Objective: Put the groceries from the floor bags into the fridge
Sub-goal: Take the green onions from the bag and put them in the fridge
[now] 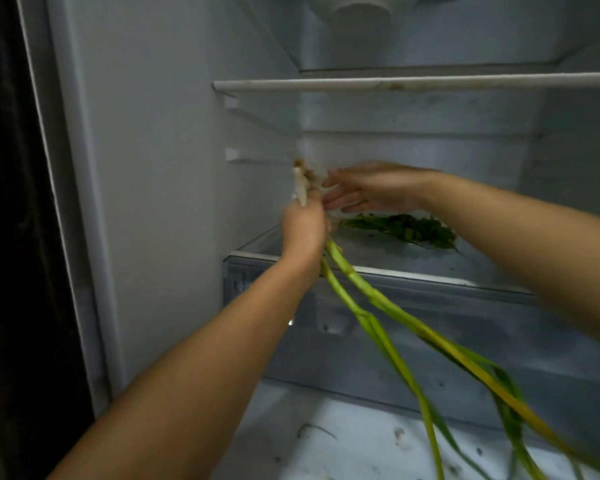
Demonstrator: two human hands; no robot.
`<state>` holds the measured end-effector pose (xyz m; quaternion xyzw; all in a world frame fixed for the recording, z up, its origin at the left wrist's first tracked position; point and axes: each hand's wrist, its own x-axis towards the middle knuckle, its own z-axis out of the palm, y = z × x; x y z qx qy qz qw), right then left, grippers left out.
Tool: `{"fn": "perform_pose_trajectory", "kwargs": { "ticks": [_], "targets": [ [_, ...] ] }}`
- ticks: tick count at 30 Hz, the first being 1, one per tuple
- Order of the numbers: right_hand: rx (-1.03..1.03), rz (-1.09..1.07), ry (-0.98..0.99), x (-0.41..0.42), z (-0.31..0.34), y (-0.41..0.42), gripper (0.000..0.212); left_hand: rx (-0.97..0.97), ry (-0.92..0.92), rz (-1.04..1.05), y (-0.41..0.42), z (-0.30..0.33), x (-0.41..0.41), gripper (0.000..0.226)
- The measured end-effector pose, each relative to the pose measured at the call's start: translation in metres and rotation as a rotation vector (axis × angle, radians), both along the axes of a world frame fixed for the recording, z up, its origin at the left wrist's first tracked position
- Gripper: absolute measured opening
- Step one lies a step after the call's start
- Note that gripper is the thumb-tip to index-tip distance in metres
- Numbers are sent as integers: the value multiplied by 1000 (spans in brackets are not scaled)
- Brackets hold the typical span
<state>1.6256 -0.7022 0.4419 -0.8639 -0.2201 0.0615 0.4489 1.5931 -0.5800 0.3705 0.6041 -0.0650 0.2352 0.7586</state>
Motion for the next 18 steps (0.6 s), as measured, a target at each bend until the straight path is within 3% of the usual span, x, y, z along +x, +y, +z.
{"fn": "perform_pose_trajectory", "kwargs": {
  "ticks": [2, 4, 7, 12, 15, 18],
  "targets": [
    [224, 71, 124, -38, -7, 6, 46, -149, -70, 17, 7, 5, 3, 50],
    [283, 139, 179, -67, -16, 6, 42, -297, -120, 19, 13, 16, 7, 61],
    [138, 126, 184, -92, -23, -1, 41, -505, -146, -30, 14, 49, 5, 69],
    [-84, 7, 222, -111, -2, -35, 18, -627, -225, -56, 26, 85, 12, 49],
    [-255, -164, 99, -112, 21, -68, 24, -348, -47, -164, 34, 72, 30, 49],
    [-475, -374, -127, -105, 39, -93, 25, 328, 249, -542, 34, 51, 29, 70]
  ]
}}
